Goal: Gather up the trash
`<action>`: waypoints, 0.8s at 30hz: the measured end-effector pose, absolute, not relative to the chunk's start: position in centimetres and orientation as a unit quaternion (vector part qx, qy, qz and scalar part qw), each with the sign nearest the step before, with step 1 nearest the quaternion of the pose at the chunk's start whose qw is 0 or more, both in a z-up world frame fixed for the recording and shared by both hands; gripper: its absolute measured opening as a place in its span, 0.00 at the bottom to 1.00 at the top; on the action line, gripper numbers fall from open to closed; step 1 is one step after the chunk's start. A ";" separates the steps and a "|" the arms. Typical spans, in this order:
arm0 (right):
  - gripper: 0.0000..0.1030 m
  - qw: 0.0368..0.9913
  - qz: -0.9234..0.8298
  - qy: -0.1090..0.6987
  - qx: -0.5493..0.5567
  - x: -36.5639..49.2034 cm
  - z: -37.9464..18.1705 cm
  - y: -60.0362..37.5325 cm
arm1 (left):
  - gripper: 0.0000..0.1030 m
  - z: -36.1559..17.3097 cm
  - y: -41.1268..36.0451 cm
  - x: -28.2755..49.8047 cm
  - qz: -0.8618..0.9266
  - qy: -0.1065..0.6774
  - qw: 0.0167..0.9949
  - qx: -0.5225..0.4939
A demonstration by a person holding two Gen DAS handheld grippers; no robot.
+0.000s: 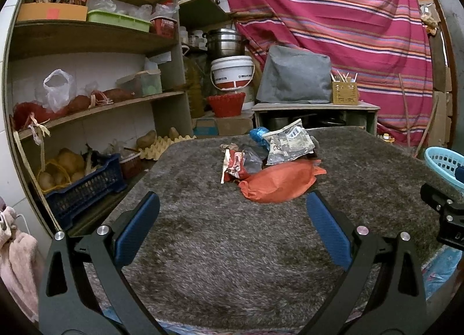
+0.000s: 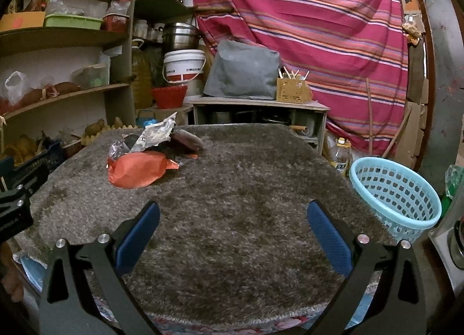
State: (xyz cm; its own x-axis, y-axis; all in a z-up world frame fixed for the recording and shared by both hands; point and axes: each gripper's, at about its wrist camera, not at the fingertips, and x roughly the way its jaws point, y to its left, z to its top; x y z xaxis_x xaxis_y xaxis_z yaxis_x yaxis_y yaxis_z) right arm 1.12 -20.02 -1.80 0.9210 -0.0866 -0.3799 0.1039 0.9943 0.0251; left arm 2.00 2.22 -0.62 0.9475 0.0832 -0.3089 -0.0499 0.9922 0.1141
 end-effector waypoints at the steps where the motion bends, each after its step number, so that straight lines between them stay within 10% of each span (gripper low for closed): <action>1: 0.97 0.980 -0.048 0.193 0.023 1.2 -1.8 -20.0 | 0.95 -0.6 2.2 2.0 0.035 0.158 0.985 0.054; 24: 0.96 0.978 -0.048 0.202 0.013 2.4 -0.7 -20.9 | 0.95 -0.2 1.9 3.8 0.028 0.173 0.982 0.067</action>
